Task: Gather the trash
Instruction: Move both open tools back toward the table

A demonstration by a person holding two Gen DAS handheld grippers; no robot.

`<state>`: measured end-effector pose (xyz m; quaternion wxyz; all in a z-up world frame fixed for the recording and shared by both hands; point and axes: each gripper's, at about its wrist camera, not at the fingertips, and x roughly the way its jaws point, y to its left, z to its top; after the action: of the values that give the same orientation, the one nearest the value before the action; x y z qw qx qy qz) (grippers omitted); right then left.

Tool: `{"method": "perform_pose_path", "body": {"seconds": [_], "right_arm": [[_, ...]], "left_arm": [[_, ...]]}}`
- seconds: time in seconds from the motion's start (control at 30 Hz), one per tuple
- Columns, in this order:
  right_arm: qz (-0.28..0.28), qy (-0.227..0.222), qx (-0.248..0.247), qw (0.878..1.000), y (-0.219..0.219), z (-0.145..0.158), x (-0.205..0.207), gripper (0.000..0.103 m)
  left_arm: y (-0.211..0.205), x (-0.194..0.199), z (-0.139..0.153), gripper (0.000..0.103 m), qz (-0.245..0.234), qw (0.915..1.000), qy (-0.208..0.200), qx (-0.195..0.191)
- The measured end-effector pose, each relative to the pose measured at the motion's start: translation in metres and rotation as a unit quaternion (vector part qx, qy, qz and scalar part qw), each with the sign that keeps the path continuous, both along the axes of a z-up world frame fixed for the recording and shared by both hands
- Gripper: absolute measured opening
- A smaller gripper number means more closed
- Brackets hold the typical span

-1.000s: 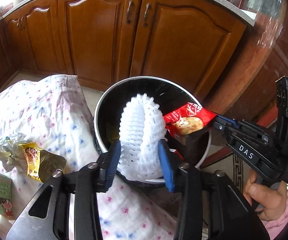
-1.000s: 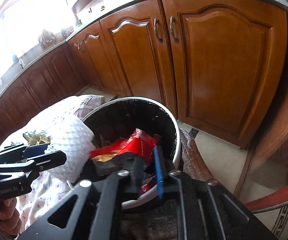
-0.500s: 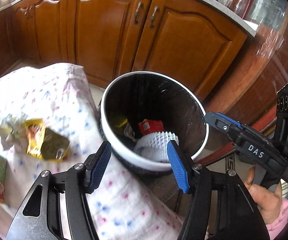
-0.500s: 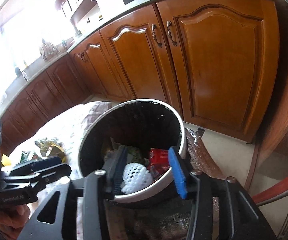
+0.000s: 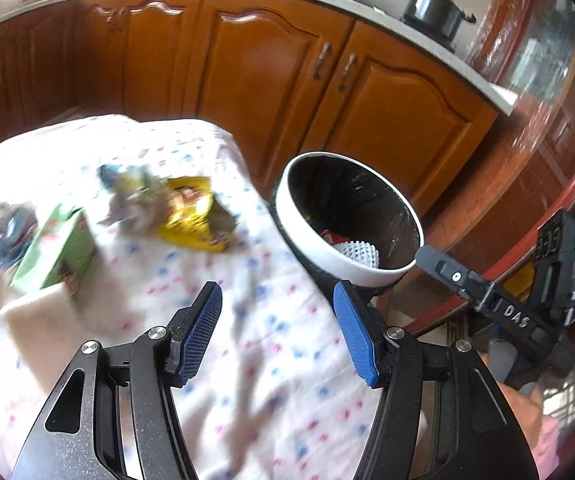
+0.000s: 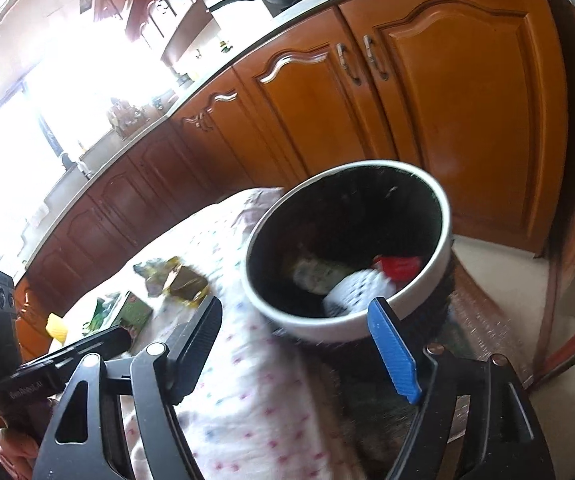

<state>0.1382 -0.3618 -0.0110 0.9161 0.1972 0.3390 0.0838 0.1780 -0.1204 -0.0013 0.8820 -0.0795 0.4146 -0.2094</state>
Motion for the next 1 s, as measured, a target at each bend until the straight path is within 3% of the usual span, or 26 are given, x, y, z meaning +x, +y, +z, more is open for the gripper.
{"method": "perform_pose_path", "body": {"seconds": [0.63,1.0], "right_arm": [[0.077,0.010,-0.011,0.997,0.082,-0.009,-0.007,0.077],[0.110,0.006,-0.024,0.994,0.119,-0.007,0.015,0.077]], "left_arm": [[0.110,-0.042,-0.001,0.059,0.108,0.9933,-0.015,-0.037],[0.133,-0.031,-0.022,0.059,0.138,0.9899,0.013,-0.032]]}}
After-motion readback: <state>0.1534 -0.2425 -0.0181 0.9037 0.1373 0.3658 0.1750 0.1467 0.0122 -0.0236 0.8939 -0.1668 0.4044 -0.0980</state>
